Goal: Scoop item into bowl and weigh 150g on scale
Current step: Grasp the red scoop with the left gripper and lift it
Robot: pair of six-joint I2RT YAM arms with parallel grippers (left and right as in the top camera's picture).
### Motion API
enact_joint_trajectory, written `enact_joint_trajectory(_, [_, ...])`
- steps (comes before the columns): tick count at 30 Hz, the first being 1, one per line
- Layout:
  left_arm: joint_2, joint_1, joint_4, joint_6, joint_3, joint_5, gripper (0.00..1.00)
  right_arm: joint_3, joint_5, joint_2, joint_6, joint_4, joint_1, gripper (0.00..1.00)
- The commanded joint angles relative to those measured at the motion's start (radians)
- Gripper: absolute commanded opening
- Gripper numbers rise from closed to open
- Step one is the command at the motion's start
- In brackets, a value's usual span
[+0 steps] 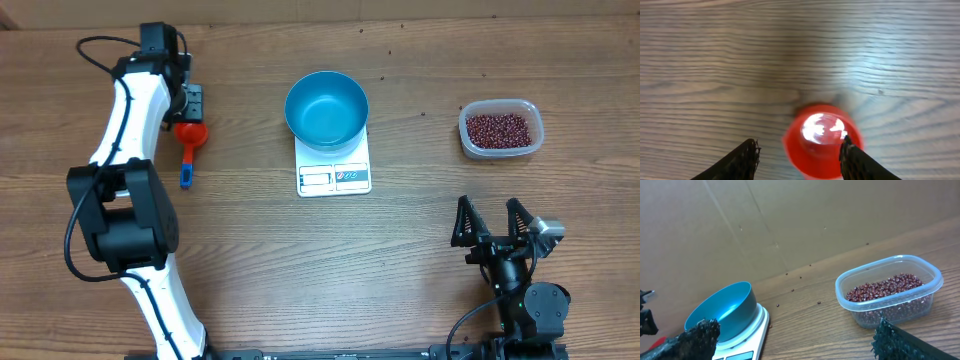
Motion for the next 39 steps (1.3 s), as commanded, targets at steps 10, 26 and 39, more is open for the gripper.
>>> enact_joint_trajectory(10, [0.079, 0.076, -0.012, 0.119, -0.006, 0.216, 0.47, -0.011, -0.001, -0.010, 0.003, 0.004, 0.006, 1.00])
enact_joint_trajectory(26, [0.155, 0.072, -0.012, 0.112, -0.006, 0.198, 0.41, -0.011, -0.002, -0.010, 0.003, 0.004, 0.006, 1.00])
enact_joint_trajectory(39, [0.088, 0.063, -0.082, -0.056, 0.009, 0.227, 0.04, -0.011, -0.001, -0.010, 0.003, 0.004, 0.006, 1.00])
